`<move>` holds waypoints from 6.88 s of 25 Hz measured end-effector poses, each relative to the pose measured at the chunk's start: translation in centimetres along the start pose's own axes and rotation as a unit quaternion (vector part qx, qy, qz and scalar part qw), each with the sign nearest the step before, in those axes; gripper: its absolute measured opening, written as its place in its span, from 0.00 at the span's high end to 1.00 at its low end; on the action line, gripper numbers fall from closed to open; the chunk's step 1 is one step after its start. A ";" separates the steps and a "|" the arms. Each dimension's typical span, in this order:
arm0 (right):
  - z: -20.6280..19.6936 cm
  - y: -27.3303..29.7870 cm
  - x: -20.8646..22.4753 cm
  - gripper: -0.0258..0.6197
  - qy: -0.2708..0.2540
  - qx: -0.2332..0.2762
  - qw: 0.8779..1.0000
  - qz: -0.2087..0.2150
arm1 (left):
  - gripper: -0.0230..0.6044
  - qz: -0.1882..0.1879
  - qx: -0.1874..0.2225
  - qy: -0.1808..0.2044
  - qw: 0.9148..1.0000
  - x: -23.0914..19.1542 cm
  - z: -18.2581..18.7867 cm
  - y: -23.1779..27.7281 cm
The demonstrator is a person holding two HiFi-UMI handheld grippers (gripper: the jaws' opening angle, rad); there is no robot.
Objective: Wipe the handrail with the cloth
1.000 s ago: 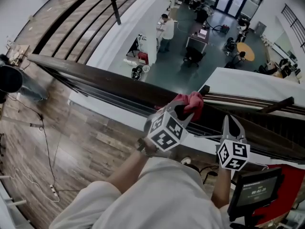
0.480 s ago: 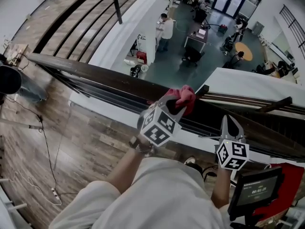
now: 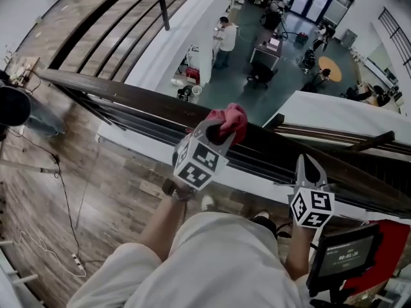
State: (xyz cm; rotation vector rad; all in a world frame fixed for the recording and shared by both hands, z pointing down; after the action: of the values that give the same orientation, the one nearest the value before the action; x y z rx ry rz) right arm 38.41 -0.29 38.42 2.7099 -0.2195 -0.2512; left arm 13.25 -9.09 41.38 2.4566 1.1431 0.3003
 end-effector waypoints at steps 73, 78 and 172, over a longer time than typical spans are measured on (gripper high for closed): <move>-4.6 -4.5 12.2 0.96 0.029 0.026 0.999 0.004 | 0.84 0.113 -0.009 0.001 0.994 7.2 2.8 4.2; -5.6 -6.1 14.4 0.96 0.038 0.031 0.999 -0.002 | 0.84 0.097 -0.009 0.011 0.995 11.1 3.5 6.2; -12.8 -6.2 16.6 0.96 0.106 -0.029 0.990 0.092 | 0.85 -0.200 0.018 -0.077 0.977 31.2 4.7 17.5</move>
State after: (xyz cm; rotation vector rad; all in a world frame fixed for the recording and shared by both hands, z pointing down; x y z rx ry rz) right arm 57.93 7.04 45.02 2.6120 -0.3887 0.0822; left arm 46.82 3.45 45.71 2.1655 1.5421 -0.0309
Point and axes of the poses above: the fingertips, and each gripper's own axes: y forward along the fingers, x to its right, z out of its top, the point moved 7 cm from there along -y, backward along the fingers, and after that the axes turned 3 degrees about -y, right-handed, at the moved point
